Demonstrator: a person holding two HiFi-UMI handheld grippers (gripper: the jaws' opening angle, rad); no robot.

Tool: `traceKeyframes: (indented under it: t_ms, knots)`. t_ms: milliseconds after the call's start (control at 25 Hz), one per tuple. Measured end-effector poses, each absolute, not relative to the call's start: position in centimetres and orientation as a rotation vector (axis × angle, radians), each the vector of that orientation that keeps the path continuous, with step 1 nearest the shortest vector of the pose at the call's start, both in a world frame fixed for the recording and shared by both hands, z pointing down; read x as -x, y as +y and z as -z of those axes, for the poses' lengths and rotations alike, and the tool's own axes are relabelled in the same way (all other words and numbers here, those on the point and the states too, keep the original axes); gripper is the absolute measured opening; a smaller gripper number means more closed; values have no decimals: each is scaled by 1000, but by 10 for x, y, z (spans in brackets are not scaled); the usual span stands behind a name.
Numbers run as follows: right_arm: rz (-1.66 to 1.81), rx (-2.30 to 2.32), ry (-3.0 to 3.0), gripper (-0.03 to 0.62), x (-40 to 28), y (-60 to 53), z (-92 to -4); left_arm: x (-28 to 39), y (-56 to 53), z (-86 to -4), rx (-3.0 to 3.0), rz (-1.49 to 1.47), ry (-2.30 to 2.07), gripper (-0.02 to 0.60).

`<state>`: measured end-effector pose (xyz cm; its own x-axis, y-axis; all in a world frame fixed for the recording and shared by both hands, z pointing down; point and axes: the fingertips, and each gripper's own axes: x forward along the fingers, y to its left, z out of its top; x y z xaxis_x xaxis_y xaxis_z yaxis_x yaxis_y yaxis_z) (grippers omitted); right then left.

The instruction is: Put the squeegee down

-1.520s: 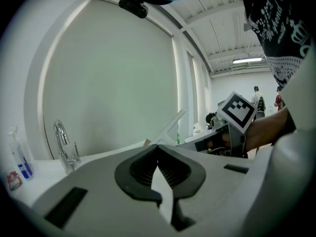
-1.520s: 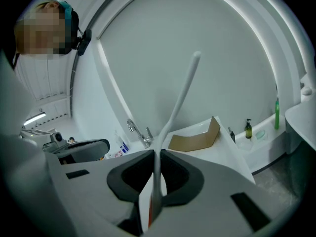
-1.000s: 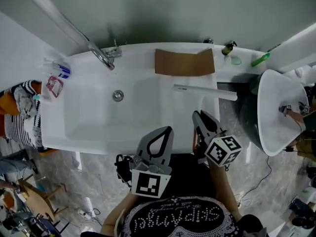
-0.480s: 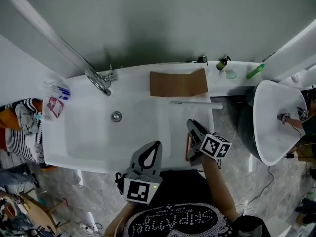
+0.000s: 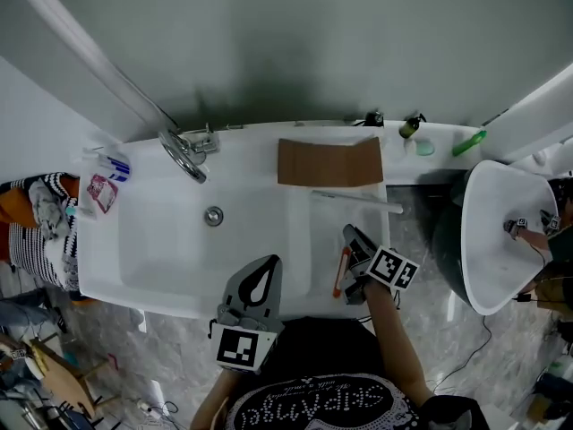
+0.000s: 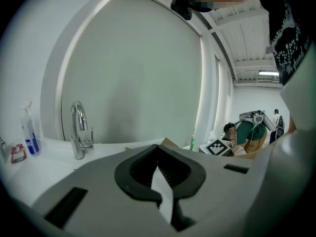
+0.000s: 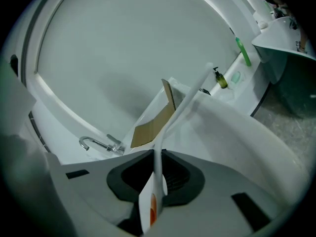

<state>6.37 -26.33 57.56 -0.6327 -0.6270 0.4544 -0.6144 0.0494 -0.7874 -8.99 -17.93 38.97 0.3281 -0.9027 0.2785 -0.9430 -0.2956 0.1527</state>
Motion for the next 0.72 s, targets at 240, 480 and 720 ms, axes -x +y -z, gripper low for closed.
traceKeyframes:
  t_ms: [240,480,720]
  knots:
    - [1725,1398,2271,57,-68,-263,-588,96,-179,-384,-2301,-191,-1684,5]
    - [1708,1417,2344,57,-68,-263,-595,87,-179,-383,-2332,-192,-1653,5]
    - [1716,1333,2389,57,-65,-262,-594,93,-176,-380,-2333,-200,-1672,5]
